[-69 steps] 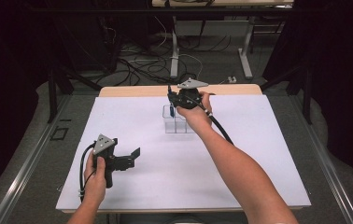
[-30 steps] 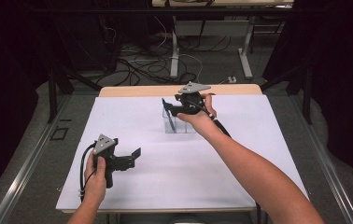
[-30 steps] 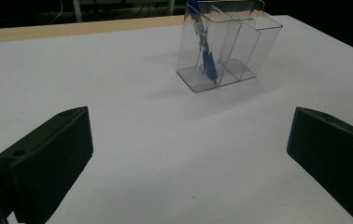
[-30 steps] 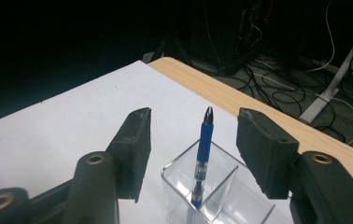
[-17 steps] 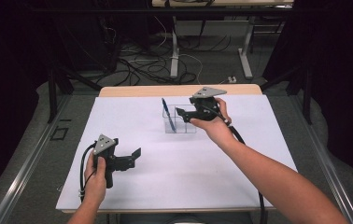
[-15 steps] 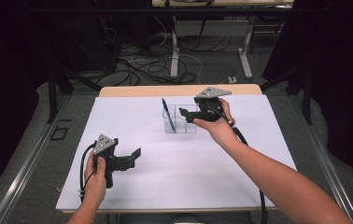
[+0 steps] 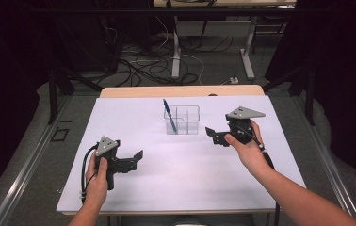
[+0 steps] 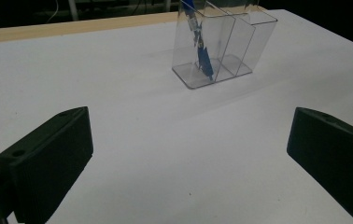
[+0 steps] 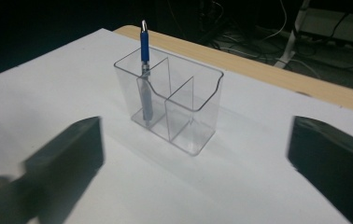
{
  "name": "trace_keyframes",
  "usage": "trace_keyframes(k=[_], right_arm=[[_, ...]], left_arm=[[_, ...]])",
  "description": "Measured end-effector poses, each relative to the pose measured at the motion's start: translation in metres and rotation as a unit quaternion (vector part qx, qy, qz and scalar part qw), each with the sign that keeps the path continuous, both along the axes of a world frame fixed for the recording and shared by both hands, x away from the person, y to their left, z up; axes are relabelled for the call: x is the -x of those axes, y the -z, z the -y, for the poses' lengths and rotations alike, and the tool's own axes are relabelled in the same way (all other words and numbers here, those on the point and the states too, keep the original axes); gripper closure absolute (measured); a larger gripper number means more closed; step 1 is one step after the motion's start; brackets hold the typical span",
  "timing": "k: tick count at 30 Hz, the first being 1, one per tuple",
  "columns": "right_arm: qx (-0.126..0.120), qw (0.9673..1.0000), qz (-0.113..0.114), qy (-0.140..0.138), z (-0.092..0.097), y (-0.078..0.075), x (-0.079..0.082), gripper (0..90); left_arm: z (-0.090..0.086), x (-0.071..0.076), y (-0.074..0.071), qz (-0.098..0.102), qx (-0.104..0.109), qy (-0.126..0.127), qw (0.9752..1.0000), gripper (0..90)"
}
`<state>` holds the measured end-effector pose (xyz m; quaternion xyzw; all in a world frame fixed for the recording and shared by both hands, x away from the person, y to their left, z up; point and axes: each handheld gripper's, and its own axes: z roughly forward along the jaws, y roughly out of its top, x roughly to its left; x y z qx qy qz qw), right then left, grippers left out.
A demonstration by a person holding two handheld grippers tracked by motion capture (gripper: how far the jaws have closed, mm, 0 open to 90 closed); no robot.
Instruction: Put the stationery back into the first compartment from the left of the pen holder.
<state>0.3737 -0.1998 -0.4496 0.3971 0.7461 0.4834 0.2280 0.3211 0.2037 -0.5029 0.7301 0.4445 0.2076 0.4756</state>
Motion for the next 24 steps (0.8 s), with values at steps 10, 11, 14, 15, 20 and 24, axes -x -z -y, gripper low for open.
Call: trace_keyframes(k=[10,11,14,15,20,24], right_arm=[[-0.009,0.9996,0.015,0.021,0.033,0.019,0.027,0.0],[-0.009,0.9995,0.019,0.023,0.037,0.022,0.029,0.0],[-0.006,0.9991,0.019,0.038,0.048,0.028,0.033,0.0],[-0.001,0.9989,0.021,0.042,0.051,0.030,0.035,0.0],[-0.005,0.9973,0.011,0.073,0.069,0.047,0.042,0.0],[-0.024,0.9957,0.002,0.089,0.080,0.061,0.045,0.0]], left_arm=[[0.001,0.000,0.001,-0.001,0.003,-0.002,1.0000,0.3],[0.001,0.000,0.001,-0.002,0.002,-0.004,1.0000,0.2],[0.000,0.001,0.001,0.000,0.001,-0.005,1.0000,0.3],[0.000,0.001,0.001,-0.001,0.001,-0.005,1.0000,0.3],[-0.001,0.001,0.001,-0.001,-0.002,-0.005,1.0000,0.3],[-0.001,0.000,0.001,0.000,0.000,-0.007,1.0000,0.3]])
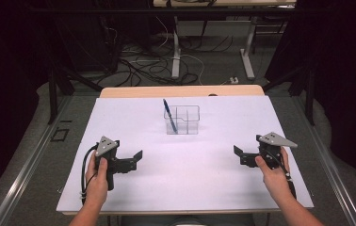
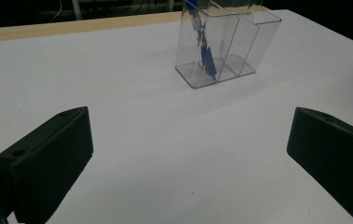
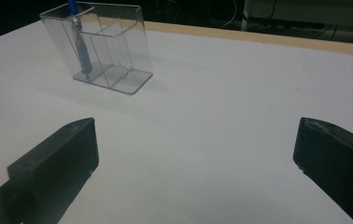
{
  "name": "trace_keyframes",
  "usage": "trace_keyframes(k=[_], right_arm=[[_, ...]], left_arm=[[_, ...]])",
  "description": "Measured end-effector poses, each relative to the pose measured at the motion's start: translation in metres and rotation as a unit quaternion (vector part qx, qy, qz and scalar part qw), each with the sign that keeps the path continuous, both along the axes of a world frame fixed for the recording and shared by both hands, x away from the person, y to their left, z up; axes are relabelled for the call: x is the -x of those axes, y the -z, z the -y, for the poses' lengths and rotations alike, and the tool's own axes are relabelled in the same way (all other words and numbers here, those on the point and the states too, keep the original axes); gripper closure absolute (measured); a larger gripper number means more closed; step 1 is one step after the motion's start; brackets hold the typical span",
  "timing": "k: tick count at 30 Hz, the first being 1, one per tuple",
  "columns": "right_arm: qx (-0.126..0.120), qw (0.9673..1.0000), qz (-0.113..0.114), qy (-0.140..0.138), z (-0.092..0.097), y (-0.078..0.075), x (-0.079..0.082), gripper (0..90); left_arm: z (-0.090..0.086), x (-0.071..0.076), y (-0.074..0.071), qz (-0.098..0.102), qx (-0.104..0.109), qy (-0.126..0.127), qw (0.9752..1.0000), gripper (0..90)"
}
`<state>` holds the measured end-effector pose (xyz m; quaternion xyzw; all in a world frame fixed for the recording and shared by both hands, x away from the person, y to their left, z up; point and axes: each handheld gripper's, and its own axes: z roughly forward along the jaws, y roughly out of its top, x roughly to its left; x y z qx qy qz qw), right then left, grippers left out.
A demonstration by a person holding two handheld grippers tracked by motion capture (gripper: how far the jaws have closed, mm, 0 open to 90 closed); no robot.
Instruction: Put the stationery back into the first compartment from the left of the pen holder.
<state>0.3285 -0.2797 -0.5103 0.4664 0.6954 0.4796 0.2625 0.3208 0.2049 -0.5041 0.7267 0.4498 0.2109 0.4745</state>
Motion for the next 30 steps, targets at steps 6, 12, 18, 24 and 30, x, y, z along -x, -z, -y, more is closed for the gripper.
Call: trace_keyframes(k=[6,12,18,24,30], right_arm=[[-0.006,0.9996,-0.002,0.027,0.011,0.011,0.002,0.0],[0.003,0.9988,0.002,0.050,0.022,0.018,-0.002,0.0],[-0.004,0.9970,-0.016,0.076,0.033,0.022,-0.003,0.0],[-0.028,0.9949,-0.025,0.094,0.042,0.023,-0.004,0.0],[-0.039,0.9936,-0.034,0.101,0.046,0.024,-0.003,0.0]], left_arm=[[0.000,-0.001,0.001,-0.004,0.001,0.000,1.0000,0.3],[0.001,-0.003,0.002,-0.007,0.003,-0.002,1.0000,0.3],[-0.002,-0.003,0.001,-0.006,0.005,-0.007,0.9999,0.3],[-0.005,-0.004,0.001,-0.006,0.006,-0.011,0.9999,0.3],[-0.006,-0.005,0.001,-0.006,0.005,-0.016,0.9998,0.3]])
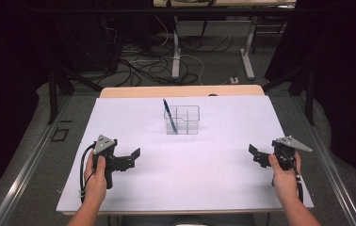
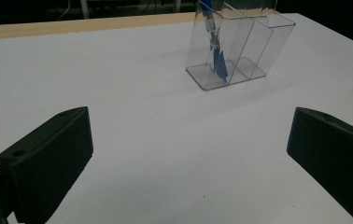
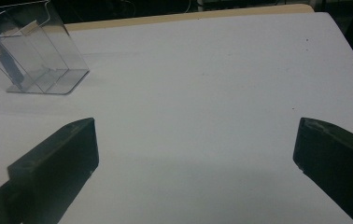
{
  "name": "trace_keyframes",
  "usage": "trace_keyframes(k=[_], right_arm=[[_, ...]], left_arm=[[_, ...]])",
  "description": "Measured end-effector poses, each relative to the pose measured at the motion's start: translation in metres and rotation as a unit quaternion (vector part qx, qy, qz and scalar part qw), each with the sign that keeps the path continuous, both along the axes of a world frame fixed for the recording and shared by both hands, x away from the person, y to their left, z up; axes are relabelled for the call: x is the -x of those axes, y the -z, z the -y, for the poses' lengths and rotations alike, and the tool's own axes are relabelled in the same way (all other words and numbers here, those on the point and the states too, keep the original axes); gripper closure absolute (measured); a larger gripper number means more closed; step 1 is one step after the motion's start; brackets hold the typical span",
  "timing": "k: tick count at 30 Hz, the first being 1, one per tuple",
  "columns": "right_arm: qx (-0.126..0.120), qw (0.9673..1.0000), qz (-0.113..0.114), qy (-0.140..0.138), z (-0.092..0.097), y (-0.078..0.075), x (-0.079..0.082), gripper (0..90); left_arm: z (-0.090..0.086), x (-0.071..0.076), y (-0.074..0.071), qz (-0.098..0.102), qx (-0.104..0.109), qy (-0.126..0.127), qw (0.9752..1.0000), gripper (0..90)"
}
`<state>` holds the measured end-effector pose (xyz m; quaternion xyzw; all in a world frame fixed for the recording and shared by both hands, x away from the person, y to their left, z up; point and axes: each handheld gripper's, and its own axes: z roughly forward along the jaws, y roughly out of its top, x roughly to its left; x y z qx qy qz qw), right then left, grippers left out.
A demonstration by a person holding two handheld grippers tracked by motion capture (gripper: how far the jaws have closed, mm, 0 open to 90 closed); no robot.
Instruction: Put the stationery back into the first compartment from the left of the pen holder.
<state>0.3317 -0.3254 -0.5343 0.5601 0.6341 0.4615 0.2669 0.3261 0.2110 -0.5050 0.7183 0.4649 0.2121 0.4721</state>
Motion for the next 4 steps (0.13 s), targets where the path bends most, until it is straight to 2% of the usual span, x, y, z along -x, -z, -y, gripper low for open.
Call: trace_keyframes(k=[4], right_arm=[[-0.003,1.0000,-0.008,0.003,-0.0009,0.0007,0.0012,0.0]], left_arm=[[-0.0005,0.0001,-0.0011,0.000,0.006,-0.005,1.0000,0.3]])
